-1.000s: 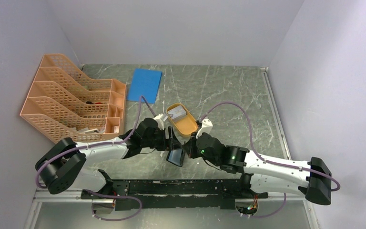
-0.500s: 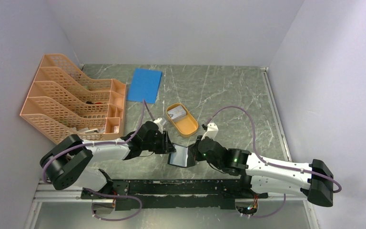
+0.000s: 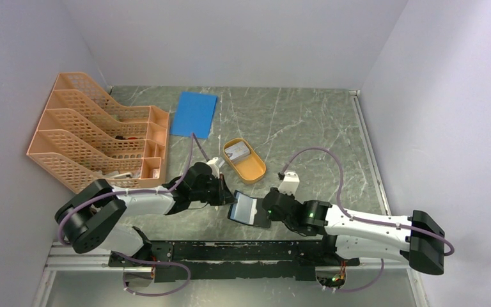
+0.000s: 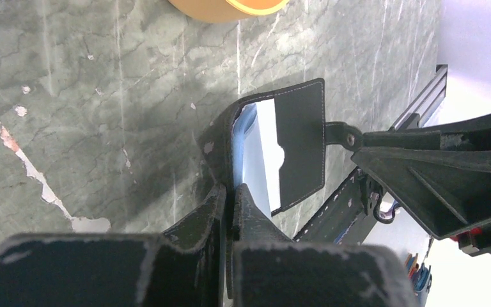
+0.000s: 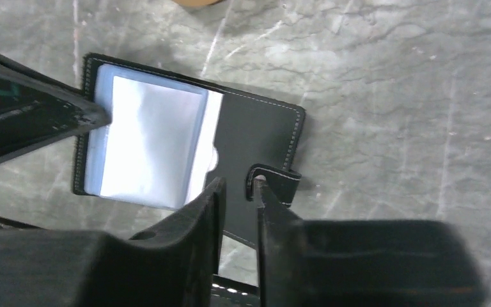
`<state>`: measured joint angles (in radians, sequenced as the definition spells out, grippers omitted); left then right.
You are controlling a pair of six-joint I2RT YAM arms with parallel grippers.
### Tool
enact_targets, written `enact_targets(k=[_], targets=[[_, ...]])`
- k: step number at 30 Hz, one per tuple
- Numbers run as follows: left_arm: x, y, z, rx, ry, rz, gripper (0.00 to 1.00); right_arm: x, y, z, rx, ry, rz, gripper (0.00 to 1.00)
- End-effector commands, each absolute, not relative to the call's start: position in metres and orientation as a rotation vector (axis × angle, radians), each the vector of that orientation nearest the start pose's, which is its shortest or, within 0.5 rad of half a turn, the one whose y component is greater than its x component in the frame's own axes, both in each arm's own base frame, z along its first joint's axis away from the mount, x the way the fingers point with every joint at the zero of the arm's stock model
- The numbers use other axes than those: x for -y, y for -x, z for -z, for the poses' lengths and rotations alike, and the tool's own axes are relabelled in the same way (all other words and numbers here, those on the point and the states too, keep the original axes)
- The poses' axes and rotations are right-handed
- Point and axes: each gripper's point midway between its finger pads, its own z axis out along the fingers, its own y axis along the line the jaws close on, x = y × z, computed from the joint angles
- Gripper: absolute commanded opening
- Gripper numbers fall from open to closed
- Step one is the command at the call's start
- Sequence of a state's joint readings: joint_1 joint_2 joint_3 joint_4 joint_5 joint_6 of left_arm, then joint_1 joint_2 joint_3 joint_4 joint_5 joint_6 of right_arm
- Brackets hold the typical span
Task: Put the credit cards into the card holder
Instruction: Open the card holder at the center of the board, then turn over the card slot in the card holder.
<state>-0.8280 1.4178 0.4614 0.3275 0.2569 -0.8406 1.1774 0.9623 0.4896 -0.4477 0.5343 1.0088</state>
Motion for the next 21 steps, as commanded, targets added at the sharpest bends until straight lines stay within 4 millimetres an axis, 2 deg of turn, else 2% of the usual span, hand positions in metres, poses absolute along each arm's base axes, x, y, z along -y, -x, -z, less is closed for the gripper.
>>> enact_targets(k=[1,3,5,9,13,16,21], targets=[[0.304,-0.176,-0.055,-2.433,-0.145,1.156,0.05,-0.194,-0.151,-0.081,-2.341,-0.097,-0.401,0.40],[0.300,-0.178,-0.058,-2.436,-0.129,1.128,0.05,-0.199,-0.150,-0.096,-2.321,-0.084,-0.464,0.54],[0.296,-0.180,-0.063,-2.428,-0.107,1.105,0.05,-0.212,-0.148,-0.115,-2.296,-0.032,-0.565,0.59],[0.289,-0.183,-0.071,-2.414,-0.050,1.070,0.05,-0.260,-0.136,-0.142,-2.272,0.139,-0.808,0.59],[0.283,-0.186,-0.074,-2.402,0.003,1.035,0.05,-0.299,-0.134,-0.149,-2.262,0.185,-0.949,0.58],[0.280,-0.185,-0.073,-2.407,0.020,1.019,0.05,-0.309,-0.143,-0.131,-2.309,0.128,-0.913,0.55],[0.277,-0.181,-0.072,-2.412,0.016,1.016,0.05,-0.297,-0.156,-0.079,-2.427,0.026,-0.873,0.49]])
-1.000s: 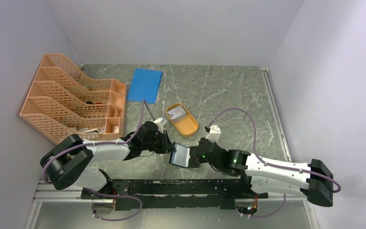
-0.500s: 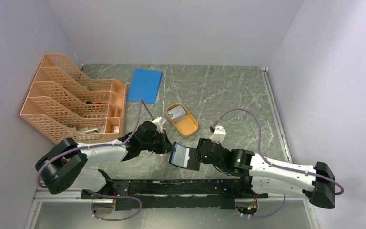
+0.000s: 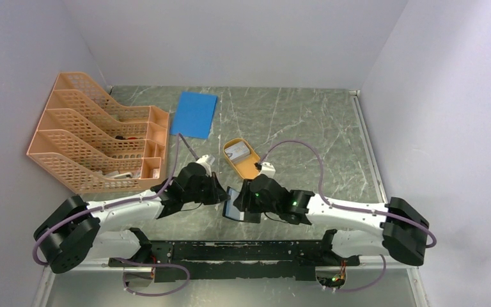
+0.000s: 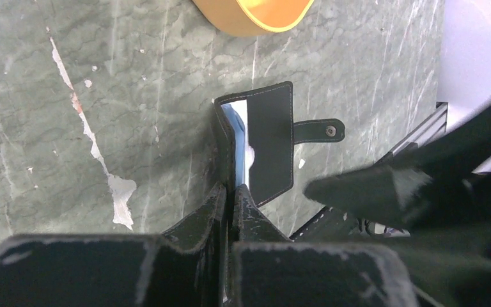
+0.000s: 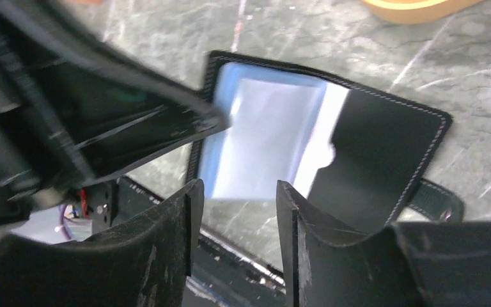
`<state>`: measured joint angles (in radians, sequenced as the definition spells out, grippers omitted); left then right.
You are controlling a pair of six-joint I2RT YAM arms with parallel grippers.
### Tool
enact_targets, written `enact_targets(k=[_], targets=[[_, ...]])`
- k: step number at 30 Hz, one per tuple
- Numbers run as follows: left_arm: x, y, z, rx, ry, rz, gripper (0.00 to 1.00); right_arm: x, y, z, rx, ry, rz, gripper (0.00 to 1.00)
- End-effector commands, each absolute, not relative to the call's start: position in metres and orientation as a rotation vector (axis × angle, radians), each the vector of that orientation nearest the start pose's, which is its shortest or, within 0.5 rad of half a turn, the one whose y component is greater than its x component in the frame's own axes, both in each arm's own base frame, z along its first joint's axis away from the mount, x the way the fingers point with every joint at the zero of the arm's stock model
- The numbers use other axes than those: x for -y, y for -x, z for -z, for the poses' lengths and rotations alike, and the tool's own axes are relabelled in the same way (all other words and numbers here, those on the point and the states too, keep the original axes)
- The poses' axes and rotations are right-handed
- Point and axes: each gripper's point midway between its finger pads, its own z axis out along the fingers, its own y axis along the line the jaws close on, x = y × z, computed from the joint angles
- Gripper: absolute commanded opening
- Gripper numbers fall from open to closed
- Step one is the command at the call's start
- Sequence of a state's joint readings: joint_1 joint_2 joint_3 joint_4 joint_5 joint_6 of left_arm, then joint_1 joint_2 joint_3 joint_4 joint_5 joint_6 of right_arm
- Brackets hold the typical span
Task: Put the credit cards into the card holder
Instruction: Turn over the card slot in the card holder.
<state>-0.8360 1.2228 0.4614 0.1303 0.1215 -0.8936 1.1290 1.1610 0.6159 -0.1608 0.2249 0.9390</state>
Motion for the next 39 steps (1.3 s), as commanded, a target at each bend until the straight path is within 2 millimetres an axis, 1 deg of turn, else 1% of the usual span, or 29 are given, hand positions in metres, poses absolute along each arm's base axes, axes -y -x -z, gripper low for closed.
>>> enact_targets(k=[1,2,3,6,8,11,13,15,17,20,25,26,29,33,35,39], targets=[[0.278,-0.180,-0.073,-2.409,0.004,1.024,0.06,-0.295,-0.159,-0.072,-2.436,0.015,-0.872,0.48],[0.279,-0.179,-0.073,-2.407,-0.011,1.030,0.11,-0.292,-0.160,-0.065,-2.453,0.021,-0.862,0.48],[0.280,-0.178,-0.075,-2.401,-0.034,1.045,0.16,-0.291,-0.164,-0.061,-2.448,0.019,-0.865,0.48],[0.286,-0.172,-0.080,-2.371,-0.097,1.110,0.28,-0.286,-0.165,-0.048,-2.464,0.030,-0.871,0.48],[0.291,-0.168,-0.085,-2.346,-0.133,1.166,0.36,-0.280,-0.166,-0.038,-2.486,0.022,-0.845,0.47],[0.298,-0.162,-0.090,-2.320,-0.185,1.242,0.40,-0.272,-0.165,-0.029,-2.507,-0.002,-0.836,0.47],[0.301,-0.161,-0.089,-2.320,-0.204,1.256,0.39,-0.268,-0.164,-0.023,-2.520,-0.007,-0.826,0.46],[0.303,-0.160,-0.089,-2.318,-0.222,1.268,0.36,-0.265,-0.163,-0.020,-2.526,-0.013,-0.816,0.46],[0.305,-0.160,-0.092,-2.303,-0.229,1.287,0.29,-0.263,-0.163,-0.017,-2.530,-0.023,-0.810,0.45],[0.307,-0.159,-0.097,-2.283,-0.243,1.308,0.22,-0.260,-0.163,-0.016,-2.530,-0.032,-0.809,0.45],[0.307,-0.160,-0.091,-2.307,-0.245,1.290,0.07,-0.258,-0.164,-0.017,-2.522,-0.036,-0.810,0.45],[0.307,-0.160,-0.090,-2.309,-0.243,1.289,0.05,-0.258,-0.164,-0.018,-2.520,-0.037,-0.810,0.45],[0.305,-0.160,-0.083,-2.331,-0.235,1.260,0.05,-0.256,-0.163,-0.019,-2.519,-0.046,-0.813,0.45],[0.294,-0.165,-0.068,-2.394,-0.190,1.150,0.05,-0.253,-0.161,-0.019,-2.518,-0.092,-0.828,0.46],[0.287,-0.166,-0.060,-2.420,-0.158,1.097,0.05,-0.252,-0.161,-0.021,-2.512,-0.140,-0.864,0.47],[0.282,-0.165,-0.050,-2.452,-0.122,1.064,0.05,-0.255,-0.161,-0.031,-2.478,-0.235,-0.982,0.48]])
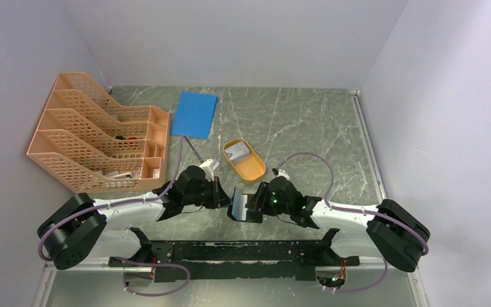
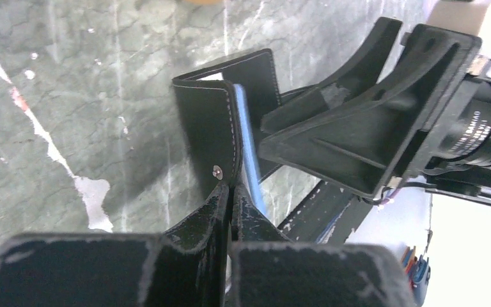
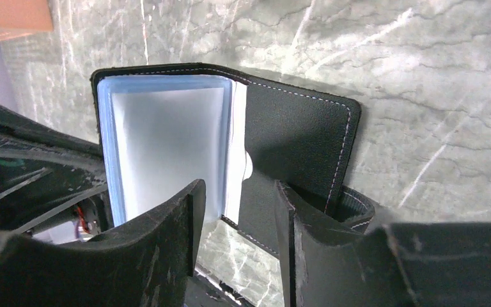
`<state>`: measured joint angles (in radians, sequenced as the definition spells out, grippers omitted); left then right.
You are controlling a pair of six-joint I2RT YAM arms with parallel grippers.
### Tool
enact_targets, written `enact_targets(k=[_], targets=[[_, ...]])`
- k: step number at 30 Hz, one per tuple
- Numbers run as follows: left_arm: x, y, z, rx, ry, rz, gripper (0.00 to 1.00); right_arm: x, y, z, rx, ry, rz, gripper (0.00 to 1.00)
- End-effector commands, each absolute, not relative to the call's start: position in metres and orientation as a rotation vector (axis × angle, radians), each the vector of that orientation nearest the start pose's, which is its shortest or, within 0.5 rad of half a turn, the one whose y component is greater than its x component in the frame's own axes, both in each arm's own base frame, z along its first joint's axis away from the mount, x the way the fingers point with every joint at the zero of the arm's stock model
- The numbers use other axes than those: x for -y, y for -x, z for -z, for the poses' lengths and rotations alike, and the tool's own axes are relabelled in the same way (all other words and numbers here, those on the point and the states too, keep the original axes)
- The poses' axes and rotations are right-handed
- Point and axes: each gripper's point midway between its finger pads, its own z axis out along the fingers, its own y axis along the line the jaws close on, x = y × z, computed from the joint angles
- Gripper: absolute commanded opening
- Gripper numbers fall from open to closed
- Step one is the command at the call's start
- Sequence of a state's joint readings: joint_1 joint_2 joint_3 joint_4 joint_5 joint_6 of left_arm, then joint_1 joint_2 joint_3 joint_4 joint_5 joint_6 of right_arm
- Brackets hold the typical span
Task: Put the credit cards into the card holder
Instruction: Turn over the card slot in the card holder.
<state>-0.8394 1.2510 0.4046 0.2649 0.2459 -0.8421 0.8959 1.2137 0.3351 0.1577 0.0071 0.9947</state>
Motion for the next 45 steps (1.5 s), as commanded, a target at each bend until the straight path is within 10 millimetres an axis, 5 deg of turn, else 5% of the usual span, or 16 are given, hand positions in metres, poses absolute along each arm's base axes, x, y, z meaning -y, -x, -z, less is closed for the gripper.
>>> enact_targets(k=[1,12,26,45], targets=[[0.282,-0.165,-0.049,-2.455,-0.121,1.064,0.05,-0.256,-0.162,-0.034,-2.463,-0.248,-1.010,0.49],[0.294,-0.166,-0.067,-2.413,-0.148,1.143,0.05,-0.268,-0.168,-0.069,-2.338,-0.187,-1.150,0.60],[0.302,-0.169,-0.088,-2.386,-0.146,1.123,0.05,-0.283,-0.168,-0.075,-2.366,-0.074,-1.165,0.71],[0.293,-0.170,-0.098,-2.368,-0.092,1.087,0.05,-0.293,-0.168,-0.048,-2.509,-0.014,-1.050,0.69]])
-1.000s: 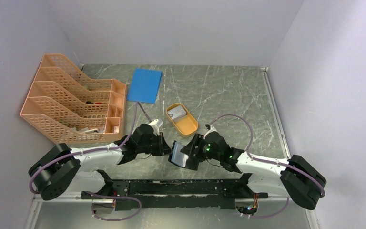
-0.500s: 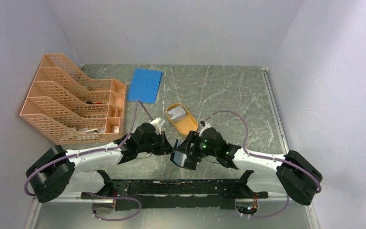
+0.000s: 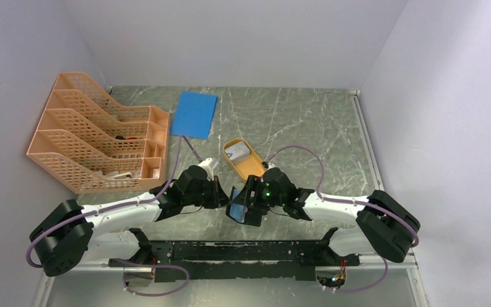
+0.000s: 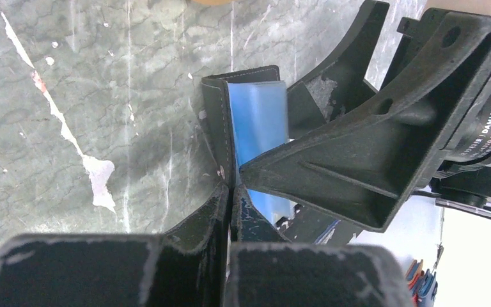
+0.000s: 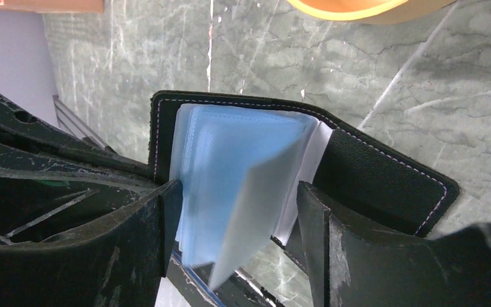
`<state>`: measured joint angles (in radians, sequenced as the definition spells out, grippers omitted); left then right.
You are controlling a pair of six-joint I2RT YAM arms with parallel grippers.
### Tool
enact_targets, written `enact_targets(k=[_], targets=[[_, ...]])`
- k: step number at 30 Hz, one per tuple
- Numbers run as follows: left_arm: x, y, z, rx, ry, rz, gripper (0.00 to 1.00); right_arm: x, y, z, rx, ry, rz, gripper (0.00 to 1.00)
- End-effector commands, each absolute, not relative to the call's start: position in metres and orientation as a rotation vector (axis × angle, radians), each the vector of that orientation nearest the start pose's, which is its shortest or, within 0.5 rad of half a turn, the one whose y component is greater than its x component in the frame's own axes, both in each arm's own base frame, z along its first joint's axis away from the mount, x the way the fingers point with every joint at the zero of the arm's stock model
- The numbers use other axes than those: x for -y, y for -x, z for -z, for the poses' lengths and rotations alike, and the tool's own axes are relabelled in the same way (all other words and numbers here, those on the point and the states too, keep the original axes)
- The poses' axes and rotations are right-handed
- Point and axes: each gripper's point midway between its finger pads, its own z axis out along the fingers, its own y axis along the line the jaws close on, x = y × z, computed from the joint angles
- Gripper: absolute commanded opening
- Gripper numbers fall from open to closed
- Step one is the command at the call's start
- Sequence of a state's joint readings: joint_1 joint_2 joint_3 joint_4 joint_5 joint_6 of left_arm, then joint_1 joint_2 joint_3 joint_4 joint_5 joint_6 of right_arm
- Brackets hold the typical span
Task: Put the credit cards into the card holder
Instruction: Turn over the card slot in the card holder.
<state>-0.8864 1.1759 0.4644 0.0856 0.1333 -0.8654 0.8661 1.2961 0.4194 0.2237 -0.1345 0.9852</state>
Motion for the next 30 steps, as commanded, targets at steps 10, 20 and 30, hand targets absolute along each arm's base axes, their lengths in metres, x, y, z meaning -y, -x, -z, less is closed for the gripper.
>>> enact_targets(k=[10,20,30], targets=[[0.290,-0.172,-0.103,-2.357,-0.086,1.064,0.05,-0.287,-0.169,-0.037,-2.550,-0.011,-0.945,0.64],[0.280,-0.172,-0.097,-2.367,-0.057,1.017,0.05,-0.270,-0.166,-0.027,-2.571,-0.061,-0.862,0.48],[0.270,-0.170,-0.086,-2.385,-0.027,0.972,0.05,-0.260,-0.164,-0.016,-2.586,-0.092,-0.820,0.27]])
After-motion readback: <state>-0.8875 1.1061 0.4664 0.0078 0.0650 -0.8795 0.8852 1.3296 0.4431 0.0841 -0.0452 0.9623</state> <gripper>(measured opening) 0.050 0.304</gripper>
